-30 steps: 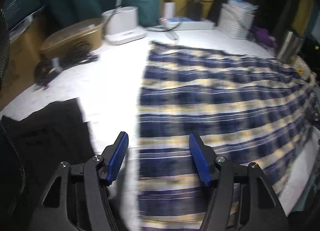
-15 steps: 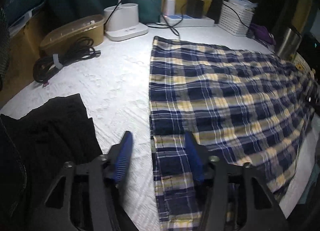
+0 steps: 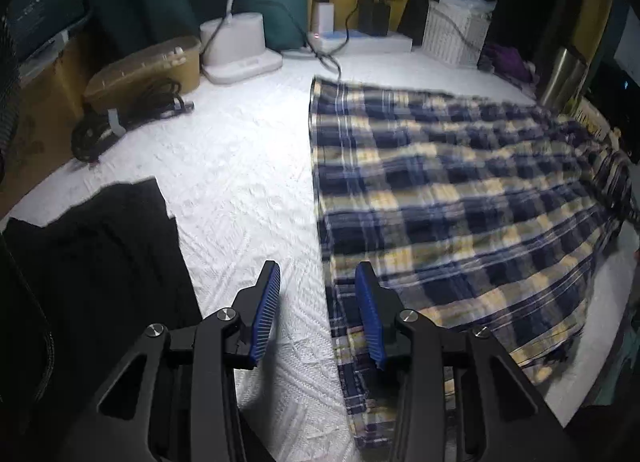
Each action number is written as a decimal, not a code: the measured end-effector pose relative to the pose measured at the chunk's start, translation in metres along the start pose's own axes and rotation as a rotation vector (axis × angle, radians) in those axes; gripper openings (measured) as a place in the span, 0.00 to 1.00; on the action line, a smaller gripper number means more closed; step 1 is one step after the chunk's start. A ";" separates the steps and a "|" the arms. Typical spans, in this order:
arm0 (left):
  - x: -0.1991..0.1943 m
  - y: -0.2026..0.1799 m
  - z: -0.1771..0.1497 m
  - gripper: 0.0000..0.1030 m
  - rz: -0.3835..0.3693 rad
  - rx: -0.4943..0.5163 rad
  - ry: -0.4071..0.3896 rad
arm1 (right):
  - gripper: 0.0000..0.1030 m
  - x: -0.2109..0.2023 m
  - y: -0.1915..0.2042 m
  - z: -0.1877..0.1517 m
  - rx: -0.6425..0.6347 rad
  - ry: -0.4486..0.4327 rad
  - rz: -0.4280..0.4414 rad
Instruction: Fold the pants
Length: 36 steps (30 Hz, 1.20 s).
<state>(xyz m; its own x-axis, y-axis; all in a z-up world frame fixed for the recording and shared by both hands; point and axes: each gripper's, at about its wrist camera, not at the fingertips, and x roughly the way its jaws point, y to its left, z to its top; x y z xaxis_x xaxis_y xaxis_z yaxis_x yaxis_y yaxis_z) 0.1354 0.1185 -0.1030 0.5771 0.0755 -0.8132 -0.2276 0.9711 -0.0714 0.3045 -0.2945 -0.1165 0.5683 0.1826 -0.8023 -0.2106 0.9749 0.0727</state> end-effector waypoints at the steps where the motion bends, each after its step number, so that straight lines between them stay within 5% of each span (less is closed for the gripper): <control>1: -0.005 -0.001 0.003 0.37 0.000 -0.004 -0.017 | 0.69 -0.004 -0.001 -0.001 -0.008 -0.009 -0.040; 2: -0.010 -0.003 0.006 0.37 -0.009 -0.006 -0.032 | 0.89 -0.007 -0.004 -0.002 -0.008 -0.019 -0.057; 9: -0.016 -0.065 0.020 0.38 -0.190 0.076 -0.064 | 0.89 -0.056 0.005 -0.001 -0.022 -0.142 -0.089; 13: -0.007 -0.109 0.014 0.38 -0.286 0.163 -0.026 | 0.89 -0.072 0.050 -0.001 -0.124 -0.201 0.000; 20: 0.011 -0.129 -0.011 0.38 -0.286 0.179 0.064 | 0.89 -0.037 0.123 -0.027 -0.268 -0.070 0.173; 25: 0.004 -0.127 -0.025 0.39 -0.260 0.188 0.042 | 0.89 -0.024 0.136 -0.048 -0.315 0.011 0.156; 36: -0.016 -0.115 -0.042 0.39 -0.237 0.210 0.065 | 0.89 -0.042 0.130 -0.070 -0.365 0.041 0.136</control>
<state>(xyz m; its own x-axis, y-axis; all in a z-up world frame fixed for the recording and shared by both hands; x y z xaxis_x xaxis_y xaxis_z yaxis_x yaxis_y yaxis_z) 0.1197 -0.0033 -0.1061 0.5421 -0.1661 -0.8237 0.0777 0.9860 -0.1477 0.1977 -0.1842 -0.1144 0.4853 0.2947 -0.8232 -0.5550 0.8314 -0.0295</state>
